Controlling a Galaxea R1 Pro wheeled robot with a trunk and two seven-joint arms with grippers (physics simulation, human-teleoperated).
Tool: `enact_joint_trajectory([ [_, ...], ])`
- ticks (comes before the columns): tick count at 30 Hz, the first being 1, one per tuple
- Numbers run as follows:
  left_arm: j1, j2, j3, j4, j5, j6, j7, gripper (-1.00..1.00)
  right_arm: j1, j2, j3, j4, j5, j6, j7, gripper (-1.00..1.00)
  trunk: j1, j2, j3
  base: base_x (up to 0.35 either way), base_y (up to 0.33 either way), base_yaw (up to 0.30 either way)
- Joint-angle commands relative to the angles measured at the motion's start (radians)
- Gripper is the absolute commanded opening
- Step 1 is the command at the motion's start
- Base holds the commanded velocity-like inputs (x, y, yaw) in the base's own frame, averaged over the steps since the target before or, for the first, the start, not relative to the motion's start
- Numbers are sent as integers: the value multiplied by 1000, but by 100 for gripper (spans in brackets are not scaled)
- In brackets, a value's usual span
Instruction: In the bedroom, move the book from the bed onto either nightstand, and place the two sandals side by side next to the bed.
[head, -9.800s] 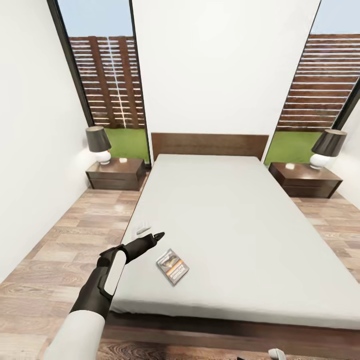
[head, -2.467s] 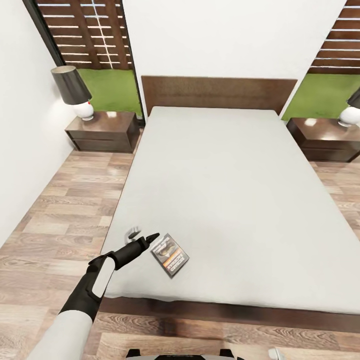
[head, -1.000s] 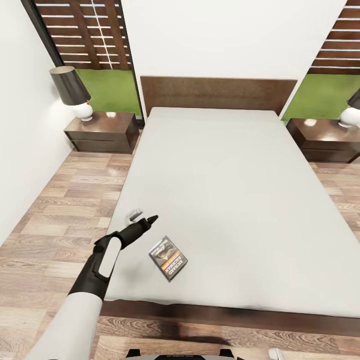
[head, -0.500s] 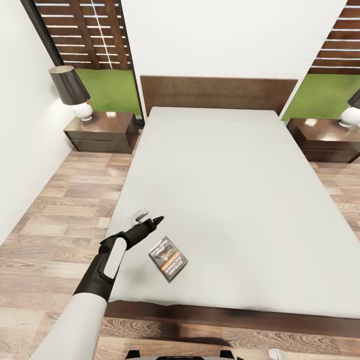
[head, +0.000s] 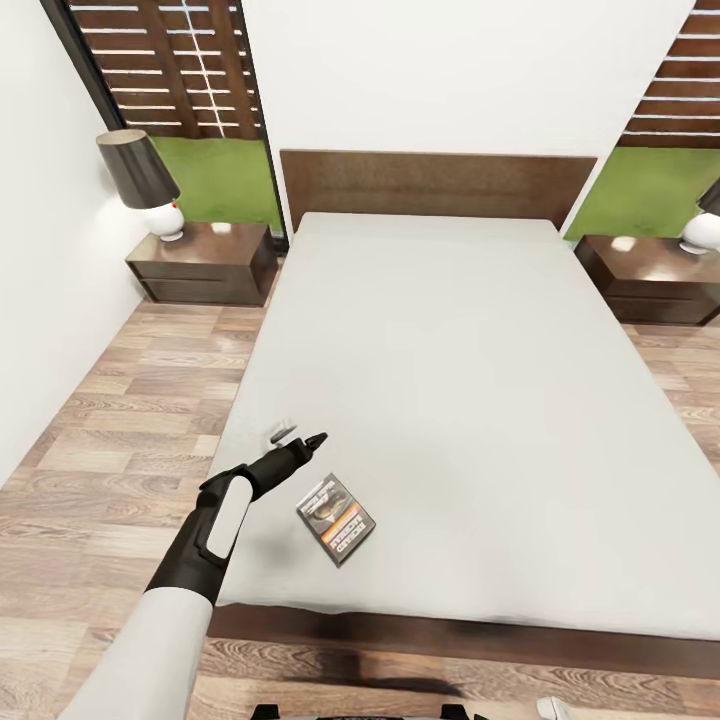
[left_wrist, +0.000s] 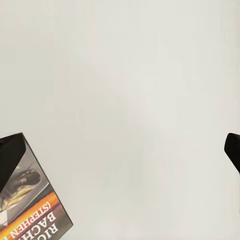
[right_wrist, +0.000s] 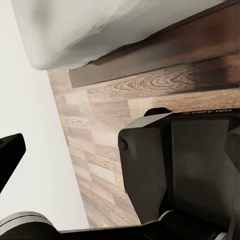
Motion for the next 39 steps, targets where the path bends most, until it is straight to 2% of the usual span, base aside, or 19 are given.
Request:
enact_joint_trajectory([
  [1, -1, -1, 5, -1, 4, 8, -3, 100, -1, 0, -1, 1, 0, -2, 3, 100, 4, -8, -5, 0, 0, 0],
  [28, 1, -2, 5, -1, 4, 7, -3, 100, -1, 0, -3, 1, 0, -2, 4, 100, 108, -197, -128, 0, 0, 0],
  [35, 1, -2, 5, -1, 4, 7, -3, 100, -1, 0, -3, 1, 0, -2, 4, 100, 135, -246, -152, 0, 0, 0],
  [39, 1, -2, 5, -1, 4, 7, -3, 100, -1, 0, -3, 1, 0, -2, 4, 100, 135, -246, -152, 0, 0, 0],
])
